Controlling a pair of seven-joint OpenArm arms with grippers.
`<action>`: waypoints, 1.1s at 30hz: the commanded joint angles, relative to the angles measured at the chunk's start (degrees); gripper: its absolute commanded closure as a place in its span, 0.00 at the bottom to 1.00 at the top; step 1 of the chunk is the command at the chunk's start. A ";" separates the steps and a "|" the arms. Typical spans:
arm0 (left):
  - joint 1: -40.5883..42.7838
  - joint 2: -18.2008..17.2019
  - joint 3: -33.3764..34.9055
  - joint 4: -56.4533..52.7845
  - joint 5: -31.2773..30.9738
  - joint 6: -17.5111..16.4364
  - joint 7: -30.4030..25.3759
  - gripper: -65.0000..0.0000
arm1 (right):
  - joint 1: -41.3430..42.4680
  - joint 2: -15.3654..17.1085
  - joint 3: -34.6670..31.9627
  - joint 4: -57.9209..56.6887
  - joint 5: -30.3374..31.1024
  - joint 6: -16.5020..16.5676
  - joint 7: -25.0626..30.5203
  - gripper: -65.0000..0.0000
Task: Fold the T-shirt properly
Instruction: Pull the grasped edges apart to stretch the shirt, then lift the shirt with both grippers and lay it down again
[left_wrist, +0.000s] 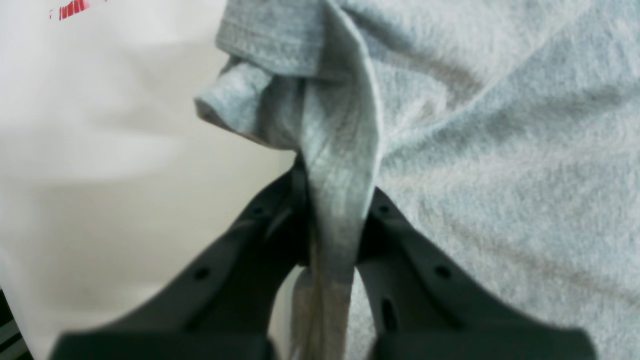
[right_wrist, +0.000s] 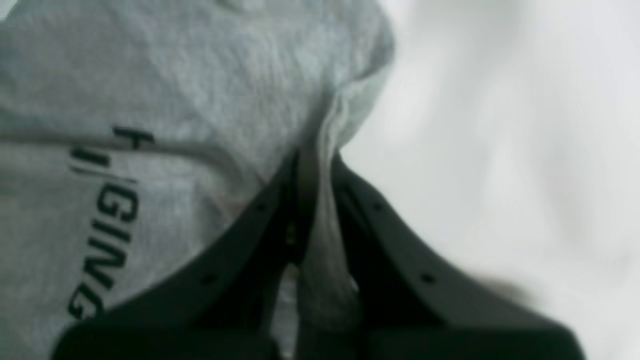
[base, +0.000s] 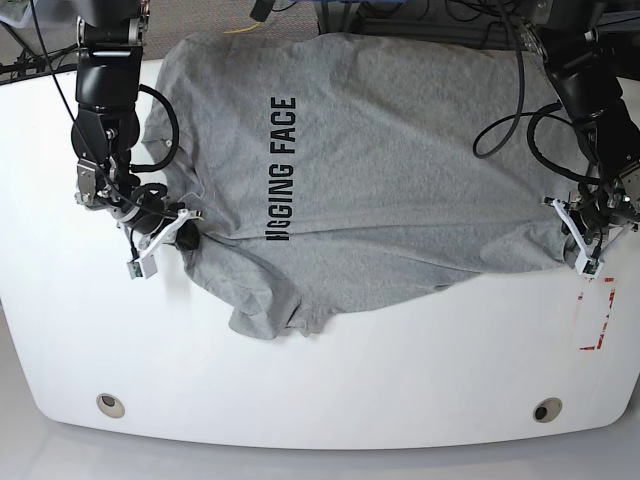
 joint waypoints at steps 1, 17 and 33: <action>-2.92 0.44 -0.32 1.35 -0.66 -0.03 -1.23 1.00 | 1.85 1.51 0.99 1.97 0.84 -0.25 0.39 1.00; -14.52 4.22 -0.14 14.89 -0.75 -0.03 -0.88 1.00 | 21.28 7.93 0.64 1.88 0.92 0.02 -6.73 1.00; -36.77 3.78 -0.05 26.84 -0.83 -0.03 5.98 1.00 | 50.46 13.29 -8.77 1.62 1.36 2.30 -12.89 1.00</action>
